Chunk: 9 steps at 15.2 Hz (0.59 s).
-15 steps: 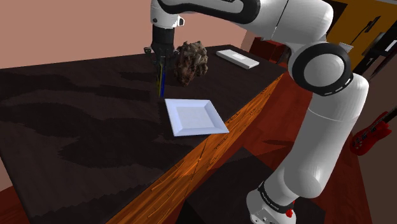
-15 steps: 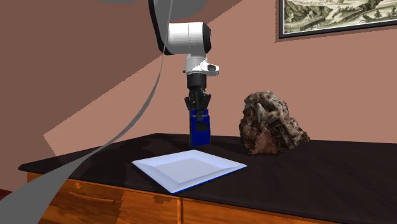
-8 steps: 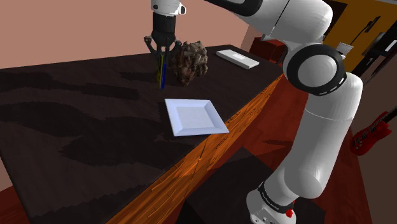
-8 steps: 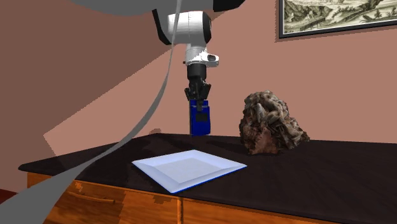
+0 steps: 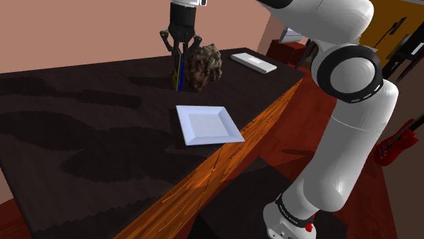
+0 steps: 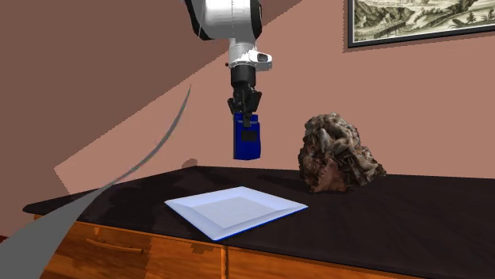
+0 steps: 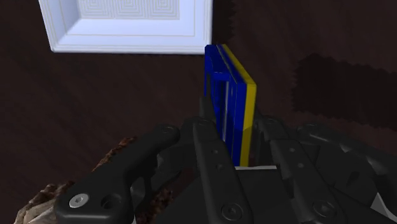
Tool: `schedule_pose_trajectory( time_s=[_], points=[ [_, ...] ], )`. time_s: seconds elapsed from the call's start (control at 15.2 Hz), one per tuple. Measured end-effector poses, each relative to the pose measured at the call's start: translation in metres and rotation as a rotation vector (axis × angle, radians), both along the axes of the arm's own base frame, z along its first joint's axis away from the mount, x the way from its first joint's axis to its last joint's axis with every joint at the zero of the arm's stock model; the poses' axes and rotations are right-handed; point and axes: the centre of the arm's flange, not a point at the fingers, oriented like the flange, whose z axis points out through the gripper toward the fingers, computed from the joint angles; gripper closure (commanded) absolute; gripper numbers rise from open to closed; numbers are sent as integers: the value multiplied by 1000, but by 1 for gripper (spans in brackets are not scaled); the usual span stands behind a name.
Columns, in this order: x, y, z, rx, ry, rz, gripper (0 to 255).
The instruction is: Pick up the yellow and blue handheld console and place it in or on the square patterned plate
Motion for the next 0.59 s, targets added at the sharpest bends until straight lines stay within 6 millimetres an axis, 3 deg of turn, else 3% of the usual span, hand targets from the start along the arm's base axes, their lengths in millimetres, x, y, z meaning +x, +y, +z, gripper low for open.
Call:
schedule_pose_trajectory(
  time_s=[0.59],
  points=[
    [-116,-28,23,0,-1,0,255]
  ],
)
